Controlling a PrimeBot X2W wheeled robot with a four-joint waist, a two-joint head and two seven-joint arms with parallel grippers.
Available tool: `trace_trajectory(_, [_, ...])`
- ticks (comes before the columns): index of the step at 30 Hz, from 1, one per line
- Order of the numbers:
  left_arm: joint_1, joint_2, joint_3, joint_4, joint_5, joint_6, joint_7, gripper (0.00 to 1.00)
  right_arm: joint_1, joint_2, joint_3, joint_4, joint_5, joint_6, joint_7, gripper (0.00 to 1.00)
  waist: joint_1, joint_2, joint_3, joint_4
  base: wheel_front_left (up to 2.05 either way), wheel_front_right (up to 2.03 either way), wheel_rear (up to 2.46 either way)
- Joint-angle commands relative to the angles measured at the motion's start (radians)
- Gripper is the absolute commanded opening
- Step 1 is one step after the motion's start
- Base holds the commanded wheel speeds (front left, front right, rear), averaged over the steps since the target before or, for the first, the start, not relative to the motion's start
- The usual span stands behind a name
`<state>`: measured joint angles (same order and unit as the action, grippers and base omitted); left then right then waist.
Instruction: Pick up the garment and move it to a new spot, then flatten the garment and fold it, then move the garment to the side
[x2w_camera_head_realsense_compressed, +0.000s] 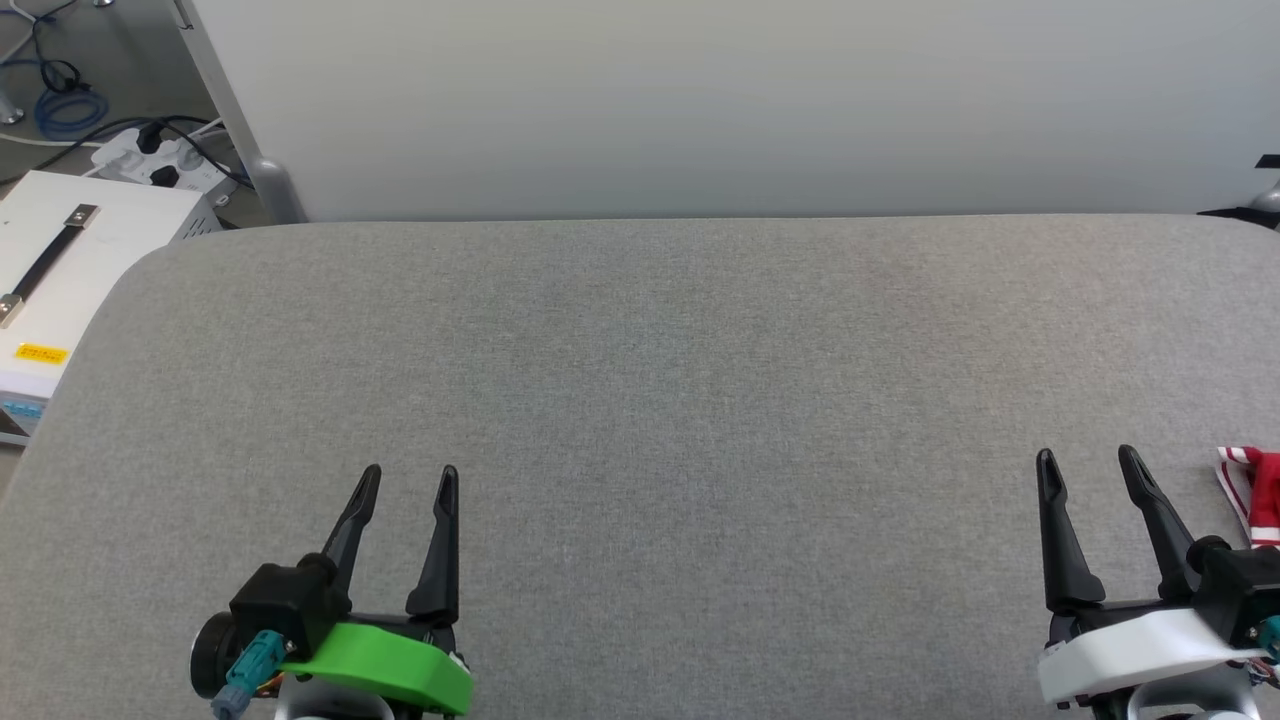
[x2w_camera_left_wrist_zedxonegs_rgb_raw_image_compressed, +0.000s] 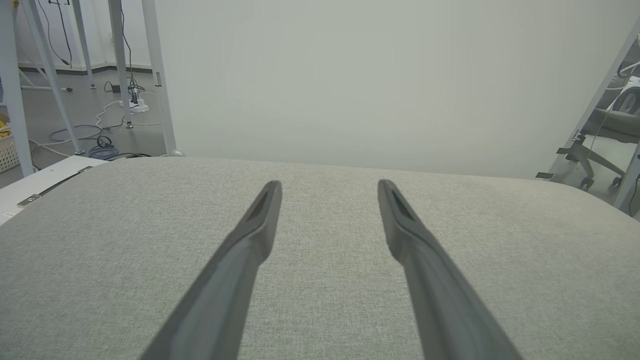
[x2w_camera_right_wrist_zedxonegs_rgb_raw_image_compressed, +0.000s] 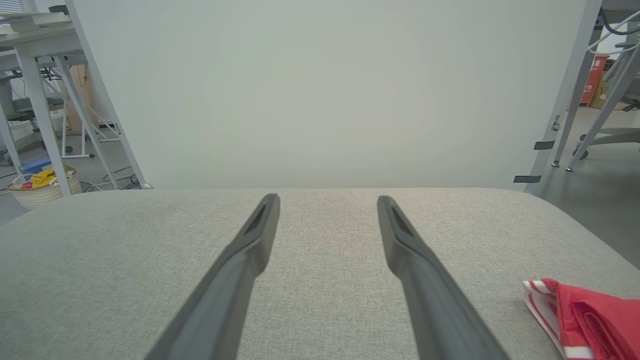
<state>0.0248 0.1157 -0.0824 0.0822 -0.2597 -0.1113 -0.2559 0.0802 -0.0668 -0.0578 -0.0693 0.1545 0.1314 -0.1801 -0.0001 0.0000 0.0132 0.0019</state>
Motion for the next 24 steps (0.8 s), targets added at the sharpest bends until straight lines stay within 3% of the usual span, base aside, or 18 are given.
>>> trace_trajectory(1, [0.02,-0.01,0.008,-0.003,0.013,-0.006,-0.006,1.0,0.005,0.004,0.003,0.008,-0.006,-0.001,-0.009,1.0,0.0001,0.0,-0.001,-0.001,0.0,0.0,0.0])
trace_trajectory(24, [0.03,-0.039,0.047,-0.028,0.056,-0.019,-0.006,1.0,-0.013,0.015,0.001,0.035,-0.001,-0.001,-0.024,1.0,0.0001,0.0,-0.004,-0.005,0.0,0.0,0.0])
